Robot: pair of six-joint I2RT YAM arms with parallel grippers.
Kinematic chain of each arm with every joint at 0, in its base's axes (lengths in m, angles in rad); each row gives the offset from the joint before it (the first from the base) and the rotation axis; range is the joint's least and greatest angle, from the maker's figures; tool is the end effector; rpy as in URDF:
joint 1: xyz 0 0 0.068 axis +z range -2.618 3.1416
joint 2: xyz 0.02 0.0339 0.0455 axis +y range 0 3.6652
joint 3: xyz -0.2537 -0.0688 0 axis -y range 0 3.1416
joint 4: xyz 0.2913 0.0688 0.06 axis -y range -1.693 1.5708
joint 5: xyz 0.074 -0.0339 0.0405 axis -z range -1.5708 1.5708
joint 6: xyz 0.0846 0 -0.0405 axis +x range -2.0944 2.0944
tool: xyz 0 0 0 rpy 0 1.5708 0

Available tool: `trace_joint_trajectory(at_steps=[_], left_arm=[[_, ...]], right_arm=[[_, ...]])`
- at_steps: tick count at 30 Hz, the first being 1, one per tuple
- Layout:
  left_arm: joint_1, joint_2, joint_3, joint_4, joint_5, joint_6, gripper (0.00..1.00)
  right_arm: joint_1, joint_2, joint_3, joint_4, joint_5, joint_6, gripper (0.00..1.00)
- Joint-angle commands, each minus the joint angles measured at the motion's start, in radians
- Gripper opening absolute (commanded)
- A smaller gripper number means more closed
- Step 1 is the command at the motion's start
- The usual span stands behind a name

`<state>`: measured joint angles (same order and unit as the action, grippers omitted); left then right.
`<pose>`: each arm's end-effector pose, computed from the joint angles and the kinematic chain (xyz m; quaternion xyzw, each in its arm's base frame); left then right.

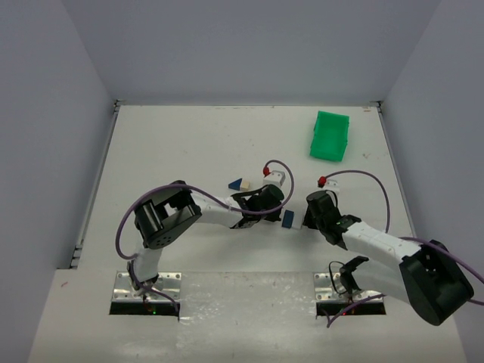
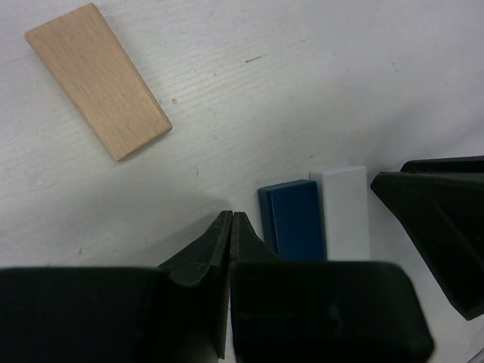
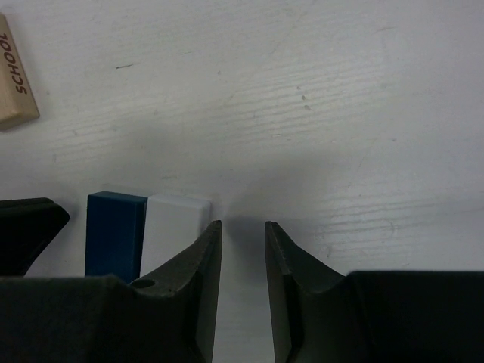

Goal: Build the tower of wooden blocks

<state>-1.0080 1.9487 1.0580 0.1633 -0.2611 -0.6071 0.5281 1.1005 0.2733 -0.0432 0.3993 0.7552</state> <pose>0.2638 -0.3772 0.0570 0.1279 0.8971 -0.2111 0.3664 0.2276 0.0947 0.0497 0.1719 0.9070 0.0520 0.3809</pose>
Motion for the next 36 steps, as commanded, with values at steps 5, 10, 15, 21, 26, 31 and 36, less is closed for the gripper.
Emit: trace_joint_trajectory(at_steps=[5,10,15,21,26,31,36], left_arm=[[0.008,0.02,0.015,0.051,0.036,-0.002,0.0],[0.008,0.025,0.016,0.057,0.051,-0.003,0.0],[0.008,0.022,0.016,0.056,0.056,-0.01,0.0],[0.008,0.032,0.022,0.056,0.066,-0.008,0.0],[0.008,0.04,0.028,0.061,0.076,-0.003,0.0],[0.008,0.048,0.034,0.057,0.073,0.001,0.0],[0.008,0.035,0.033,0.033,0.036,-0.011,0.0]], right_arm=[[-0.016,0.068,0.016,0.106,-0.071,-0.043,0.3],[-0.019,0.065,0.018,0.101,-0.083,-0.035,0.31],[-0.017,0.03,0.01,0.064,-0.076,-0.005,0.31],[-0.017,0.012,-0.001,0.054,-0.059,0.015,0.31],[-0.018,0.003,-0.002,0.041,-0.035,0.036,0.32],[-0.017,-0.017,-0.011,0.011,-0.013,0.047,0.32],[-0.018,-0.022,-0.009,0.001,-0.005,0.049,0.33]])
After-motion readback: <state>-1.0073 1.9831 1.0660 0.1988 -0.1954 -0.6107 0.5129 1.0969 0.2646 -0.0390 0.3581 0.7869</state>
